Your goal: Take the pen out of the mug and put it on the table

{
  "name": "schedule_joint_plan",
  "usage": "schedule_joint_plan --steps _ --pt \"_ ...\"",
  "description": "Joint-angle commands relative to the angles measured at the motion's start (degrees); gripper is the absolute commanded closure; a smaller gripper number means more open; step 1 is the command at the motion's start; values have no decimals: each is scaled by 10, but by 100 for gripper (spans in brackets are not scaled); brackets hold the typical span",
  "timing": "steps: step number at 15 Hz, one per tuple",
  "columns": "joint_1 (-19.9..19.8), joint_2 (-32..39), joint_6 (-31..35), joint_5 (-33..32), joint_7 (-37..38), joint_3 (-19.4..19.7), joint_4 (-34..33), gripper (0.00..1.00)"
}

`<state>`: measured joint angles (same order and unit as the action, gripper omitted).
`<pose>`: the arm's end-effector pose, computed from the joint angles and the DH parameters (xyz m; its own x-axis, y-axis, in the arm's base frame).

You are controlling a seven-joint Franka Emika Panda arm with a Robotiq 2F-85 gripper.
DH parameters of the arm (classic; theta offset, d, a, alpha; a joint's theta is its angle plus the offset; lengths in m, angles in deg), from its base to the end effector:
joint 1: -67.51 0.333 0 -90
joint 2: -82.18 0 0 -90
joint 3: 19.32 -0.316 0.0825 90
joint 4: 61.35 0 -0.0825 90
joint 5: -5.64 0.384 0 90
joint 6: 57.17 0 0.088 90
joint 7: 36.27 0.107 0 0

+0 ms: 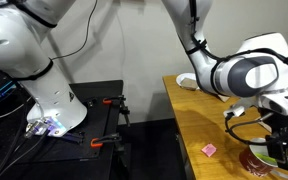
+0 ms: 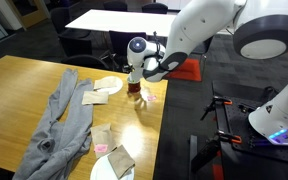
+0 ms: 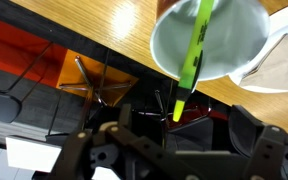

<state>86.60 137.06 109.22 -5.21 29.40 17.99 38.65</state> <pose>0.6682 -0.1492 0.1431 0.4821 -0.6470 0.5907 -0.8338 -0.5458 0.0827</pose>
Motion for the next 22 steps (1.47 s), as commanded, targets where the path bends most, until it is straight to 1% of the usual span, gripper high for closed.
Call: schedule_joint_plan --steps 1,3,4,5,6,7,8,9,16,17,18,19,22 --pt "11 33 12 20 9 20 -25 0" --pt "10 41 11 26 6 22 -33 0" --pt "10 44 10 29 5 22 -36 5" --pt "10 48 10 30 5 23 -39 15" --pt "9 50 10 32 4 24 -41 29" --pt "8 54 9 35 4 23 -43 31" --pt "8 55 8 36 3 23 -44 38" --pt "7 58 6 38 2 23 -47 47" --pt "10 69 2 45 0 25 -57 99" --pt "10 69 3 44 0 27 -59 100" --pt "14 64 10 43 0 30 -53 97" --pt "18 61 15 42 1 33 -47 96" --pt "34 40 28 42 2 48 -21 96"
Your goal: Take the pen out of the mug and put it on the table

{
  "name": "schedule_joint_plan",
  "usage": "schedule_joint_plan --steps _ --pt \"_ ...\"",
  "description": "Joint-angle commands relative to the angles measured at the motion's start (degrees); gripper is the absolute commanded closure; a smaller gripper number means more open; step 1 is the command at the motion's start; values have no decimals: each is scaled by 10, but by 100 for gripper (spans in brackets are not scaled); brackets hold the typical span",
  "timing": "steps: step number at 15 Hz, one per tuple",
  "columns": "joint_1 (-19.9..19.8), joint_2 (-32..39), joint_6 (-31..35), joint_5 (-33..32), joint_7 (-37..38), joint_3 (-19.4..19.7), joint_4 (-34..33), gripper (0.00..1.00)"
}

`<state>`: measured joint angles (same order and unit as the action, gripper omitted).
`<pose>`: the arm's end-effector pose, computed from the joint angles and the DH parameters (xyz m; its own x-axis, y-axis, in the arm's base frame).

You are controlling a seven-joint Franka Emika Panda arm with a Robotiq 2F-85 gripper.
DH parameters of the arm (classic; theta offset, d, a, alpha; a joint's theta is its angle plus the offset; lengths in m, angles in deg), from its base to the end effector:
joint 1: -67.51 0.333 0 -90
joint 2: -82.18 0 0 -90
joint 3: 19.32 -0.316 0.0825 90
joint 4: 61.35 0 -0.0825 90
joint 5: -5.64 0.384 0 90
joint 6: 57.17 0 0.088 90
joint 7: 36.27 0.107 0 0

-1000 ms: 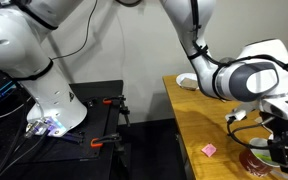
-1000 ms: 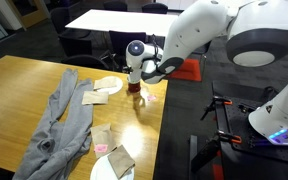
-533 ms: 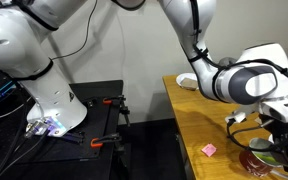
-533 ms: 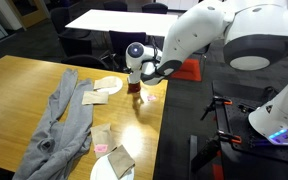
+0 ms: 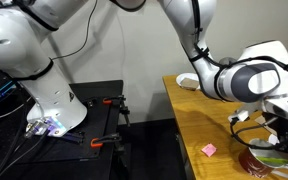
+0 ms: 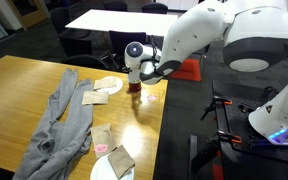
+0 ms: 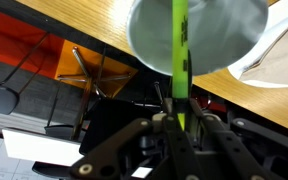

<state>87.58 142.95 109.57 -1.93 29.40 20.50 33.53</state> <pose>0.6846 -0.1532 0.1284 0.4695 -0.6181 0.6305 -0.8342 -0.5445 0.0875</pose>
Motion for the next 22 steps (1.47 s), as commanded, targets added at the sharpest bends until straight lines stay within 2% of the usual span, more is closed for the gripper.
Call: schedule_joint_plan --steps 1,5,7,10,13,15,16,17,20,21,22 --pt "31 -26 36 10 0 30 41 96" --pt "72 -65 86 19 -23 67 95 96" --pt "86 -102 108 17 -58 72 127 96" --pt "99 -167 145 16 -134 70 174 96" --pt "90 -247 164 13 -240 44 214 96" --pt "69 -306 164 11 -319 3 238 96" --pt "53 -338 156 -36 -315 -19 248 96" --pt "36 -364 151 -42 -343 -47 257 96" --pt "-47 -431 131 -58 -409 -170 290 96" --pt "-69 -447 122 -11 -472 -213 304 96" --pt "-95 -460 110 -1 -496 -254 315 96"
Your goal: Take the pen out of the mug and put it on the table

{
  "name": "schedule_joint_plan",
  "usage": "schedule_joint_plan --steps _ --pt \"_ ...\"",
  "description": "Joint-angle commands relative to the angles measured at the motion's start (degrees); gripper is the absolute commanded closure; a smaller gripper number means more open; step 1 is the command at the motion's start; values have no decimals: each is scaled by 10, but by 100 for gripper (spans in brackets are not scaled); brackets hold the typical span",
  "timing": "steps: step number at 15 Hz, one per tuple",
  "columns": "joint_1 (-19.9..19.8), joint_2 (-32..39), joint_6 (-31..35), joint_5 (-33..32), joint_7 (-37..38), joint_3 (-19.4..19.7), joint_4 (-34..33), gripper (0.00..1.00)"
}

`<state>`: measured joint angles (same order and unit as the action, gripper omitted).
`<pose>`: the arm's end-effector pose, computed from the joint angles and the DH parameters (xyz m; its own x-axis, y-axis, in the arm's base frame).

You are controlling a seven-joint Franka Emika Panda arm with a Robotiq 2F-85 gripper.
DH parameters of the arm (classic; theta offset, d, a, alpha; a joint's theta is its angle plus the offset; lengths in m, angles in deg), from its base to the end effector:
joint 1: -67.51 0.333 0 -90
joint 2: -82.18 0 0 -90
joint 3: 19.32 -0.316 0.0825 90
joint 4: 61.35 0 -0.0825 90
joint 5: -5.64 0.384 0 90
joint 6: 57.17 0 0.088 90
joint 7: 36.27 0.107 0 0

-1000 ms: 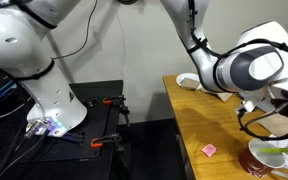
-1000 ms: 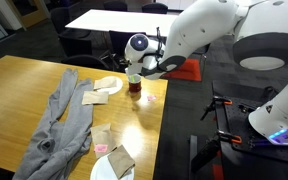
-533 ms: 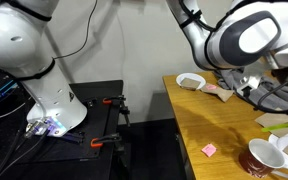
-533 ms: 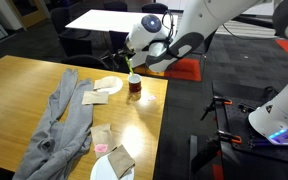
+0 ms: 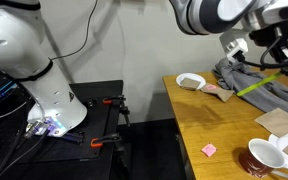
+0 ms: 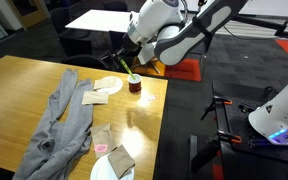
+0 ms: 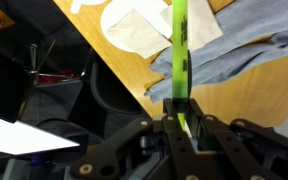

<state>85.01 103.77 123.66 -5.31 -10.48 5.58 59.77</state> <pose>0.6241 -0.0474 0.3276 0.7216 -0.2317 0.6523 -0.2935 -0.9558 -0.0147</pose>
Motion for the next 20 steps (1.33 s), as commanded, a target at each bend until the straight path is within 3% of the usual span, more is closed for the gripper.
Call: schedule_joint_plan --steps 1,5,7,8,11,14,20 --pt "-105 -78 -47 46 -126 -155 59 96" --pt "-240 -75 -137 180 -308 -338 47 96" --pt "-275 -62 -189 233 -388 -374 30 96" --pt "-287 -57 -214 244 -415 -381 23 96" --pt "-274 -45 -276 239 -442 -343 4 96" --pt "-263 -25 -318 222 -438 -320 -18 96" --pt "-239 34 -388 194 -428 -315 -75 96"
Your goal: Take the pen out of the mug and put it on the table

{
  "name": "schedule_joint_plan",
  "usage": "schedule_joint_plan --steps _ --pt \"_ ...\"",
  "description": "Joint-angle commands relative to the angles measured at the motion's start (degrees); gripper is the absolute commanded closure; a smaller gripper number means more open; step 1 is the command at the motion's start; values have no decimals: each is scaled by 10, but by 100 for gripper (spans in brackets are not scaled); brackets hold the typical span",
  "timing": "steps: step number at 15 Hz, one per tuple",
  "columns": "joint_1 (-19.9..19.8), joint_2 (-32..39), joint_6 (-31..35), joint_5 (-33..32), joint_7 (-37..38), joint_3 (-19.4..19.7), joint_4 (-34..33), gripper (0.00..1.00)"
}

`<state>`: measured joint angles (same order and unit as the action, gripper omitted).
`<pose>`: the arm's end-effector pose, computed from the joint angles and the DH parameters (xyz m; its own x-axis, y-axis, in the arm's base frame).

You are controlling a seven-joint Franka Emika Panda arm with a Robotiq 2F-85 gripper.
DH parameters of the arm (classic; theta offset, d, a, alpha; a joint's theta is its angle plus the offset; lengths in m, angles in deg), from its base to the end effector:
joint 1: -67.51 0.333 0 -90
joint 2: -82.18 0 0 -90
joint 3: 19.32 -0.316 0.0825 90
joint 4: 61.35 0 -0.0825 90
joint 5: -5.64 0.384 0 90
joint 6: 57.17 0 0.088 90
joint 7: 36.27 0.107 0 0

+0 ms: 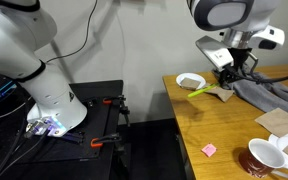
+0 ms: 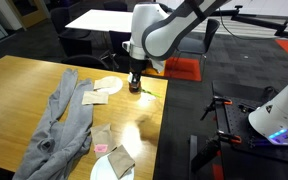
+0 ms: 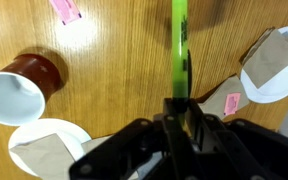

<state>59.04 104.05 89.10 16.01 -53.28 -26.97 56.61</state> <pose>0.6044 -0.0133 0.2605 0.9831 0.1143 0.1429 0.1330 -0.9827 -0.1290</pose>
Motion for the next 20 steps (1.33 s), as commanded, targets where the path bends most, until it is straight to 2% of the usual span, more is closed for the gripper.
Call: schedule_joint_plan --steps 1,8,20 --pt "27 43 -51 -28 3 11 -55 96" --pt "74 125 -71 -103 21 28 -133 96" --pt "75 224 -39 -141 1 25 -200 96"
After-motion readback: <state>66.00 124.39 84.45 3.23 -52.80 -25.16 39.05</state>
